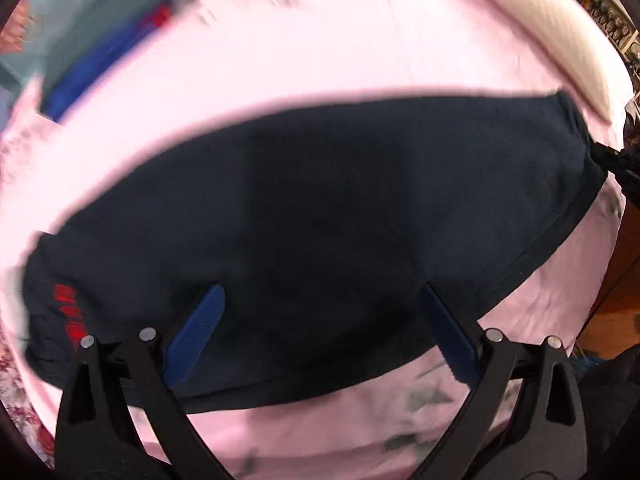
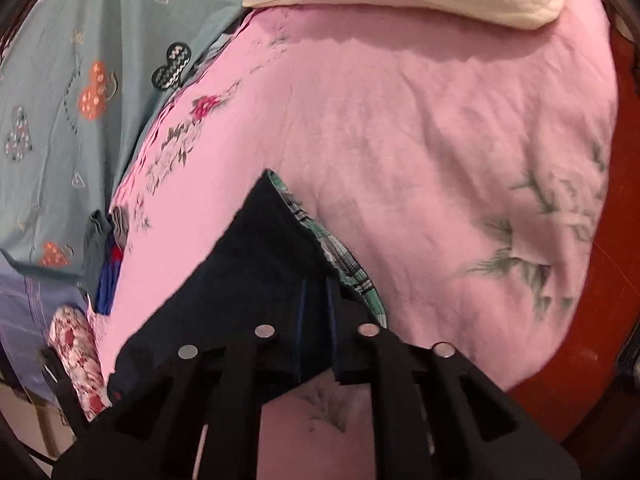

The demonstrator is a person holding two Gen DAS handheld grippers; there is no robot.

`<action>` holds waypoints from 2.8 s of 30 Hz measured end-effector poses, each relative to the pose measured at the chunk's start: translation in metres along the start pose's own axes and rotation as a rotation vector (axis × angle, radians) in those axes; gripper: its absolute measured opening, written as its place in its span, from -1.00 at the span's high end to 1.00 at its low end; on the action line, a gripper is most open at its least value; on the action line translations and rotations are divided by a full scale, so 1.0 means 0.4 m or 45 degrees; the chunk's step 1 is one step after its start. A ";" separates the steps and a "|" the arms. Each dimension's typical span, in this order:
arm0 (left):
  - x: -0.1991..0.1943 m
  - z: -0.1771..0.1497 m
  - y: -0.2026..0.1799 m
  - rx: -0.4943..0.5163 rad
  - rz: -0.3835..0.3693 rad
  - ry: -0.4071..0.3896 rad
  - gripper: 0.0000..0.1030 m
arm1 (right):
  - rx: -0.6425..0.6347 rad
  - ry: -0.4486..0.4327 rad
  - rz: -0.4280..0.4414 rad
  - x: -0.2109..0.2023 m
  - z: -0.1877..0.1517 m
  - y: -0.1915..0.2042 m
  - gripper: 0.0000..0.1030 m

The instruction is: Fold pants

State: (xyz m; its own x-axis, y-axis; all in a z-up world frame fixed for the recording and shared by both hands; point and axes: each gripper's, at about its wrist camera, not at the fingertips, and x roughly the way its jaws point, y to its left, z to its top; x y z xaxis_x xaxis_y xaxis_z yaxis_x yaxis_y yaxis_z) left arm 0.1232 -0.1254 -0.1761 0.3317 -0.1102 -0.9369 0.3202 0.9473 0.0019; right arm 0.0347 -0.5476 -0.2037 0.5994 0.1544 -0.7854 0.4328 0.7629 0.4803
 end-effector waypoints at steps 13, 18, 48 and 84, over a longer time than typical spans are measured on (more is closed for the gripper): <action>0.015 -0.161 0.516 -0.516 0.222 0.020 -0.96 | -0.306 0.177 -0.050 0.060 -0.097 0.162 0.28; -0.070 -0.076 0.355 -0.454 0.167 -0.126 -0.95 | -0.092 0.001 0.018 -0.096 -0.043 0.056 0.06; 0.020 0.041 -0.157 0.097 -0.068 0.073 -0.96 | 0.113 0.088 0.161 -0.005 -0.069 -0.059 0.18; 0.034 -0.011 -0.029 -0.073 0.009 0.092 -0.96 | -0.167 -0.292 -0.225 -0.126 -0.048 0.101 0.01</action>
State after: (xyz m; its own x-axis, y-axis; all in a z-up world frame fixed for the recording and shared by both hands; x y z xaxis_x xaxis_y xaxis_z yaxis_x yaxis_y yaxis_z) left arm 0.1202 -0.1368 -0.1903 0.2684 -0.0838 -0.9597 0.2663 0.9638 -0.0097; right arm 0.0089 -0.5125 -0.1524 0.6654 -0.1220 -0.7365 0.4624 0.8419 0.2783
